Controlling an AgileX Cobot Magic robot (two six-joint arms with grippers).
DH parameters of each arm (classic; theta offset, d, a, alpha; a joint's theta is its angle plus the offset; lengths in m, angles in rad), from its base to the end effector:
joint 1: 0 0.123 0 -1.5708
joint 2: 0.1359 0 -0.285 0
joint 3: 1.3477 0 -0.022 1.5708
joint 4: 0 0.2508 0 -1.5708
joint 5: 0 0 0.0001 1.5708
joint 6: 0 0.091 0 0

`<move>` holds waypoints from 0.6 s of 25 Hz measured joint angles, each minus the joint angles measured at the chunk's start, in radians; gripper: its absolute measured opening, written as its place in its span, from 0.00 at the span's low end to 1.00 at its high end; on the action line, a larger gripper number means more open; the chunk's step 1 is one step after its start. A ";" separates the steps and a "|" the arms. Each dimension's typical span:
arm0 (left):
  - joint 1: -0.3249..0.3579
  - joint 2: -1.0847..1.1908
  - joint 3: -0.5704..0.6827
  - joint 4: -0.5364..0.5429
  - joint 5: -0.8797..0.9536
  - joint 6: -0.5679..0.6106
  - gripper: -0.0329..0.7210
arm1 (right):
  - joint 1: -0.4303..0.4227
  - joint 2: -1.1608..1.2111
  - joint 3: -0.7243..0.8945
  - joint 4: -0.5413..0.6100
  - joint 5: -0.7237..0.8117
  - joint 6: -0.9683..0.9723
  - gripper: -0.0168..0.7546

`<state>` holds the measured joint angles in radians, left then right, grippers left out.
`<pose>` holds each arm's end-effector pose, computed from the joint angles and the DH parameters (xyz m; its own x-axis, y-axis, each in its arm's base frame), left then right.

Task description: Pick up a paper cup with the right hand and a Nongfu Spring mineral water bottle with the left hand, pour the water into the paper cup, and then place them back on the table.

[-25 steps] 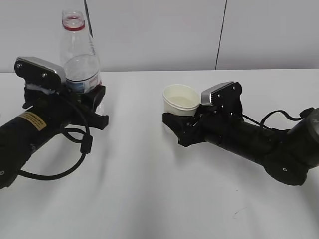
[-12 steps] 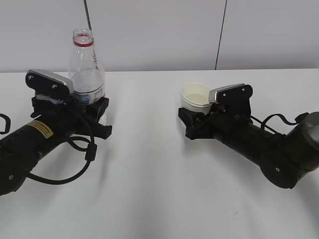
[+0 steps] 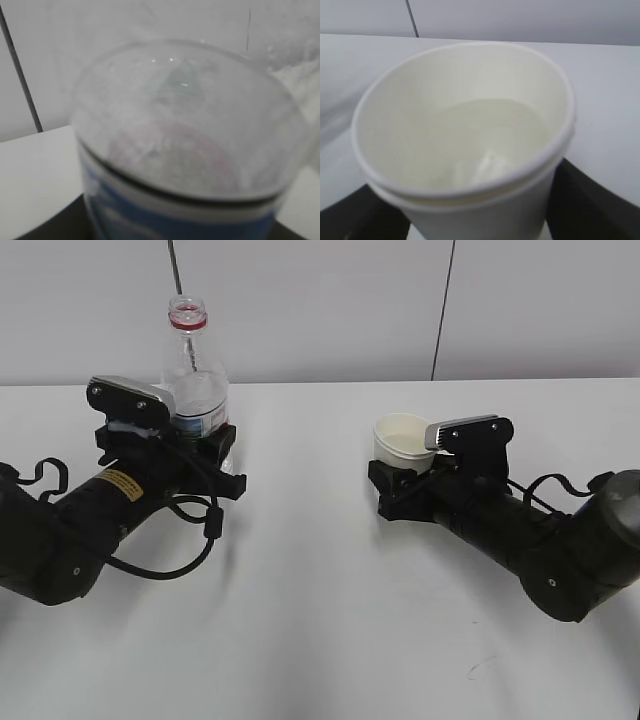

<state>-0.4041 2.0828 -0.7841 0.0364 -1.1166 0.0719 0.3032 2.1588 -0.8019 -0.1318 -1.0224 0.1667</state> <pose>0.3402 -0.1487 0.1145 -0.0499 0.1167 -0.9919 0.4290 0.8994 0.0843 0.3517 0.1207 0.0810 -0.2751 0.0155 -0.9613 -0.3753 0.9188 0.1222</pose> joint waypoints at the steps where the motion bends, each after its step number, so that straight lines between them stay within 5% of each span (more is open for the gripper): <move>1: 0.000 0.013 -0.007 -0.001 0.000 -0.011 0.46 | 0.000 0.001 0.000 0.011 0.002 0.000 0.70; 15: 0.000 0.037 -0.018 -0.003 0.002 -0.022 0.46 | 0.000 0.033 0.000 0.161 0.004 -0.047 0.70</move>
<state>-0.4041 2.1194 -0.8022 0.0332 -1.1148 0.0500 0.3032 2.1914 -0.8019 0.0290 -1.0180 0.1197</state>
